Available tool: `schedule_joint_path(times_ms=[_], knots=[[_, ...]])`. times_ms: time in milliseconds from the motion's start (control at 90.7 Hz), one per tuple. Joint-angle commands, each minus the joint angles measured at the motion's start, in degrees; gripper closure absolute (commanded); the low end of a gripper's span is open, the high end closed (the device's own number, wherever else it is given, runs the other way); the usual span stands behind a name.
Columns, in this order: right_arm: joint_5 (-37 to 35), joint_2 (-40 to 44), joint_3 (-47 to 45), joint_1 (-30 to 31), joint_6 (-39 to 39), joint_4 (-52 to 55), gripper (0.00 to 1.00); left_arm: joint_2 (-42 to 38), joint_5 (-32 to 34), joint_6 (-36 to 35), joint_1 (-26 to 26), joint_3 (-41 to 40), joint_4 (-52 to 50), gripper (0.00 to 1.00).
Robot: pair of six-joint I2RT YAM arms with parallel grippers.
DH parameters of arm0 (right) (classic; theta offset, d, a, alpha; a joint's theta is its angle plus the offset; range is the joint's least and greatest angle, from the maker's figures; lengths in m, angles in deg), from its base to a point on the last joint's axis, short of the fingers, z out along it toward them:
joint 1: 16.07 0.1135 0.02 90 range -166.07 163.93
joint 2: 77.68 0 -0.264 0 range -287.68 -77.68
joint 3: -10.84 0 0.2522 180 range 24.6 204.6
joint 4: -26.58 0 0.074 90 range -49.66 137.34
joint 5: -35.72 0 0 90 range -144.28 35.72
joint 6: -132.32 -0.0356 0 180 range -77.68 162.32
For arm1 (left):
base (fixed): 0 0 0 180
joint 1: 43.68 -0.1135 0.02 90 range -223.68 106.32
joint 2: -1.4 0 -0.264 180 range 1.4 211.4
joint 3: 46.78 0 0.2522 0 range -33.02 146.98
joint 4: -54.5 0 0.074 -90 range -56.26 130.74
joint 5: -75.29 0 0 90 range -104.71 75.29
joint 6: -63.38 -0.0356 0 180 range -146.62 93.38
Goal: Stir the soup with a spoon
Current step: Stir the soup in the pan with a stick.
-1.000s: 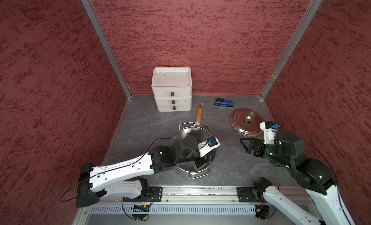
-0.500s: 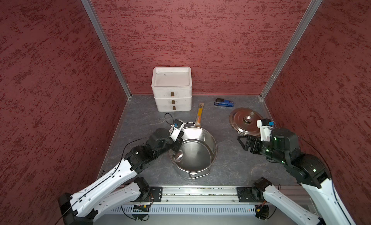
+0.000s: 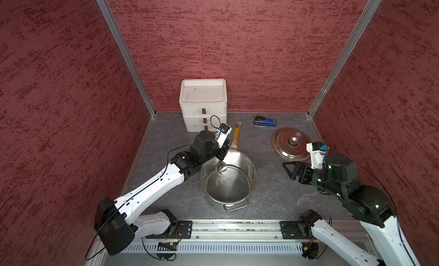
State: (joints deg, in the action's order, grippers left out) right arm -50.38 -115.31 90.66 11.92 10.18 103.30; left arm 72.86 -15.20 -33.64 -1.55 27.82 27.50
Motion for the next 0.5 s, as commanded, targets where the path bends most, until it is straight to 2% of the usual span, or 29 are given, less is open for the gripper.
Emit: schedule_joint_path(times_ms=[0, 242, 463, 485], knots=[[-1.9, 1.1, 1.7, 0.3, -0.2, 1.1, 0.15, 3.5, -5.0, -2.3, 2.7, 3.6, 4.3, 1.0], [-2.4, 2.0, 1.5, 0.3, -0.7, 1.7, 0.1, 8.8, -6.9, -4.3, 10.7, 9.5, 2.9, 1.0], [-3.0, 2.1, 1.3, 0.3, -0.3, 1.2, 0.06, 4.3, -5.8, -2.8, 18.3, 6.2, -1.5, 1.0], [-3.0, 2.1, 1.2, 0.3, -0.2, 1.0, 0.03, 3.4, -5.7, -2.5, 19.0, 5.6, -1.8, 1.0]])
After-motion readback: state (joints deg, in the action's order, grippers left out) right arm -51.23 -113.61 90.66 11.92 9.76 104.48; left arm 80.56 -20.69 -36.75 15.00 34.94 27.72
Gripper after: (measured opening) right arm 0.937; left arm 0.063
